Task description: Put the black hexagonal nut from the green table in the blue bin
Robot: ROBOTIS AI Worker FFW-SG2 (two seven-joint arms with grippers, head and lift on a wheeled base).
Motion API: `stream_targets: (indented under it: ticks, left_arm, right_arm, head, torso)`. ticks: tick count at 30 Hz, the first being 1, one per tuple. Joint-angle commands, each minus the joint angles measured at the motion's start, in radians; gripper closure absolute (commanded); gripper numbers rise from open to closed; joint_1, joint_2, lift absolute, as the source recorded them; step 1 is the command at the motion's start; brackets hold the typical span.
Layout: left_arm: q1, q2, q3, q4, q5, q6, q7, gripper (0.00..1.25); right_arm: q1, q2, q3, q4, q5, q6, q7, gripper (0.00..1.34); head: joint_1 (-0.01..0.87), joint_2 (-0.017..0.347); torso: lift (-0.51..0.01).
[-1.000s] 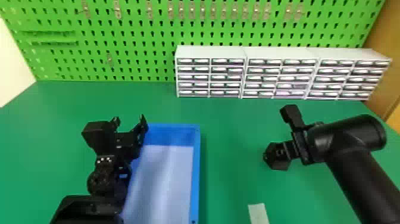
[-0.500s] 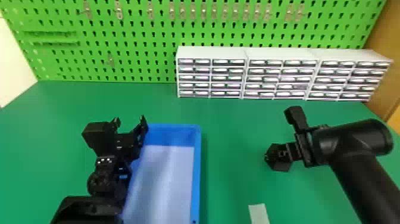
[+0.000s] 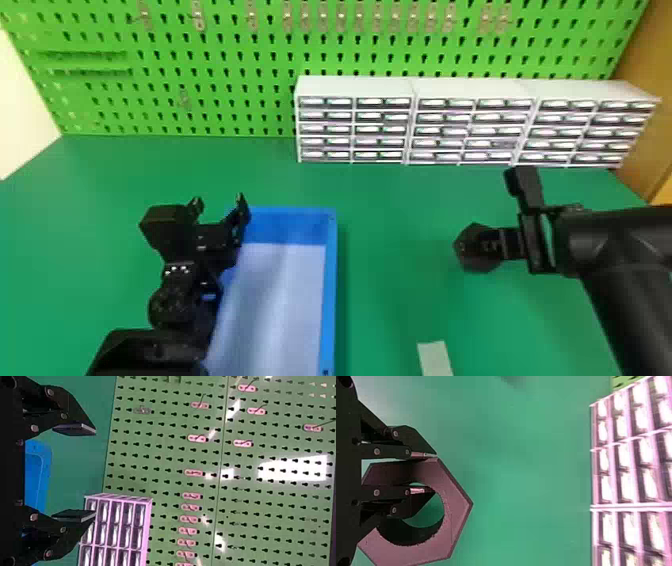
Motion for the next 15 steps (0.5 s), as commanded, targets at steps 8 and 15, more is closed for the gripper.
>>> stream_targets:
  ticks: [8,15]
  left_arm:
    - [0.0,-0.003,-0.002,0.0,-0.001,0.0,0.0,0.51]
    - [0.0,-0.003,0.0,0.0,-0.001,0.0,0.0,0.51]
  right_arm:
    - [0.043,0.007,-0.076,-0.168,-0.025,0.001,0.0,1.02]
    - [0.072,0.01,-0.093,-0.252,-0.088,-0.046,-0.002,1.02]
  head:
    - [0.657,0.057]
    - [0.657,0.057]
  torso:
    - [-0.095]
    - [-0.095]
